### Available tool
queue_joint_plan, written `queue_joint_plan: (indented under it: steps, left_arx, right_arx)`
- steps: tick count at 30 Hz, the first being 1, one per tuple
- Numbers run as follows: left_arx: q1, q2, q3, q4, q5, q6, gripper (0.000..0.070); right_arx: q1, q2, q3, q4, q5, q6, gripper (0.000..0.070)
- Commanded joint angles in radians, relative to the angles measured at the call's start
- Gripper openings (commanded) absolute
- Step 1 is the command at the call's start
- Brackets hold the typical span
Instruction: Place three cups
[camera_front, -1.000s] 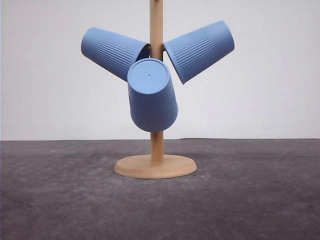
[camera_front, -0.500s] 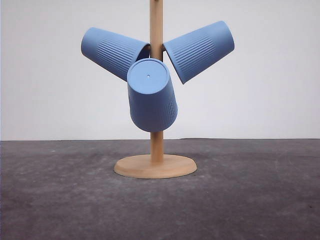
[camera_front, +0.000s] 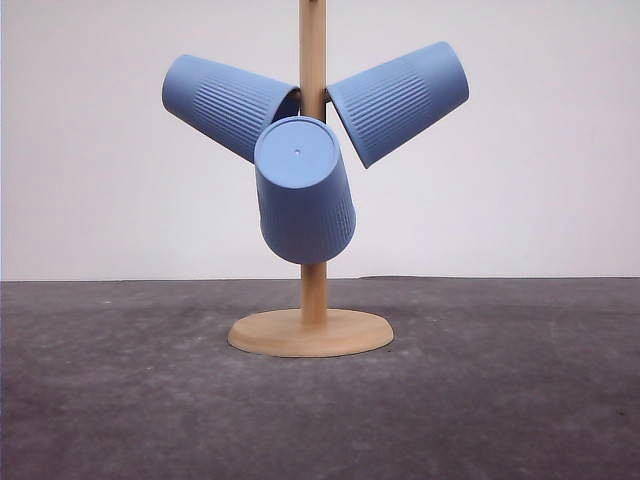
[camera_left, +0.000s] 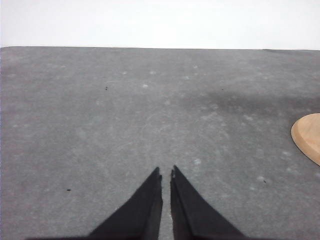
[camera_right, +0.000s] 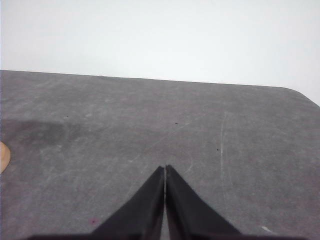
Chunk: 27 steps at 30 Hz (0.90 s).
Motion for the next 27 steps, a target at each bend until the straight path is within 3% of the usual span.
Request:
queue_joint_plan:
  steps: [1,27]
  left_arx:
    - [-0.001,-0.001,-0.014,-0.004,0.000,0.006,0.0024]
    - [-0.001,-0.001,-0.014,-0.004,0.000,0.006,0.0024]
  right_arx:
    - [0.003,0.001,-0.002,0.014,0.000,0.014,0.0000]
    - [0.003,0.001,-0.002,0.014,0.000,0.015,0.0000]
